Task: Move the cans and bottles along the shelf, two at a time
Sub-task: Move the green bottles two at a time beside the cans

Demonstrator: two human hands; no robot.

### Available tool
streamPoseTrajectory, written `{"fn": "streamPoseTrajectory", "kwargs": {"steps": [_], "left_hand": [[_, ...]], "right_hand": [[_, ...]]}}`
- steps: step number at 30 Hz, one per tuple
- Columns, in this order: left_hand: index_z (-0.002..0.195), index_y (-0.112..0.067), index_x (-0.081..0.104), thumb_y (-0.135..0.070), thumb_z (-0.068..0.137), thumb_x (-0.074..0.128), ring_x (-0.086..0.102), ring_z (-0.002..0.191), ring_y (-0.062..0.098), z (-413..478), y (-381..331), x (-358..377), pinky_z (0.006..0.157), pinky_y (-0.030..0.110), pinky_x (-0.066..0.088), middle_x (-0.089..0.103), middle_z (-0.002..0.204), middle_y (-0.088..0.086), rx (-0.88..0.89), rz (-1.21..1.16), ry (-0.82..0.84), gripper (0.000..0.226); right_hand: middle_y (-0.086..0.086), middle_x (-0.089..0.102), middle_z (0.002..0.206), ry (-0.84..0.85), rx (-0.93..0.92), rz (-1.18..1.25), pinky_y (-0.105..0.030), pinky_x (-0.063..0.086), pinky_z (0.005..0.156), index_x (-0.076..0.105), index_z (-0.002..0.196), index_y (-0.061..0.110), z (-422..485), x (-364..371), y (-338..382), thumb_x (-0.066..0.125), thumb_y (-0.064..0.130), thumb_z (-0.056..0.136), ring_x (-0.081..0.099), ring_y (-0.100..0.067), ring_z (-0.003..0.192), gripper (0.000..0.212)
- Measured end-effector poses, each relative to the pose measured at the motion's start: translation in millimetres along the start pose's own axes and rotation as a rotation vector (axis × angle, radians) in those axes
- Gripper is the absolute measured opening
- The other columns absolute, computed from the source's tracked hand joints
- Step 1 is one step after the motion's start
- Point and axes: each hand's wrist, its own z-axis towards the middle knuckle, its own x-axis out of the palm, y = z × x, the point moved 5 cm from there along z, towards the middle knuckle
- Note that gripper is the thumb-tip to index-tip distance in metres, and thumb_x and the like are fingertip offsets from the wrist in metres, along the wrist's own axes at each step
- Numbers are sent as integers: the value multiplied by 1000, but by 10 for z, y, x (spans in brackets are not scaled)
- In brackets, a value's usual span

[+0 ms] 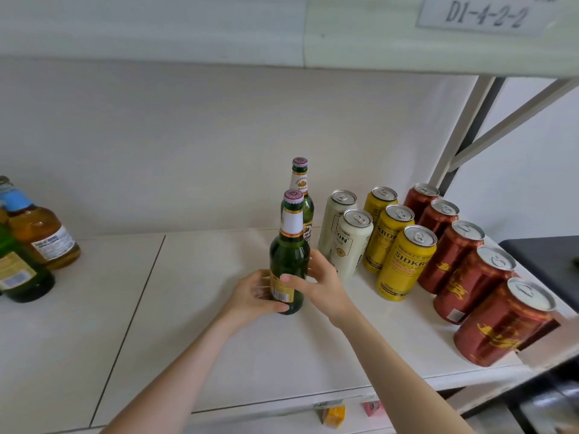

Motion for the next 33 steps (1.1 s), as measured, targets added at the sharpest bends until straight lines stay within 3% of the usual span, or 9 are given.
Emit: {"fn": "streamPoseTrajectory", "kwargs": {"steps": [4,12,18,25,33], "left_hand": [[114,-20,64,-19,46,94,71,99,19,32,-48,201,84,37,59,75,106,0,4,-3,29,74],[118,-15,63,0,56,91,71,98,18,176,-115,322,84,32,58,74,107,3,-6,6,4,70],[119,-11,63,2,58,90,72,97,16,292,-147,252,80,27,58,74,107,4,-16,5,-28,68],[119,-14,63,-3,59,91,71,99,16,383,-164,189,83,30,58,74,109,2,-43,24,-47,67],[116,-14,64,-1,60,90,71,98,15,407,-196,160,77,25,58,74,106,1,-39,35,-43,63]], "right_hand": [[15,66,119,-14,14,-21,-15,47,79,54,125,35,-33,-183,-18,83,31,77,58,-2,114,56],[8,66,123,-20,11,-24,-37,50,98,54,128,28,96,-347,-68,84,31,75,58,-15,119,61],[10,66,120,-29,8,-6,-33,52,94,55,124,31,252,-344,-59,85,31,74,59,-12,116,59],[12,64,119,-30,12,-14,-24,49,86,53,117,38,376,-318,-39,84,32,75,58,-10,114,53],[15,61,116,-39,32,-58,-38,51,96,51,120,39,461,-322,-69,84,39,74,56,-13,114,57]]}}
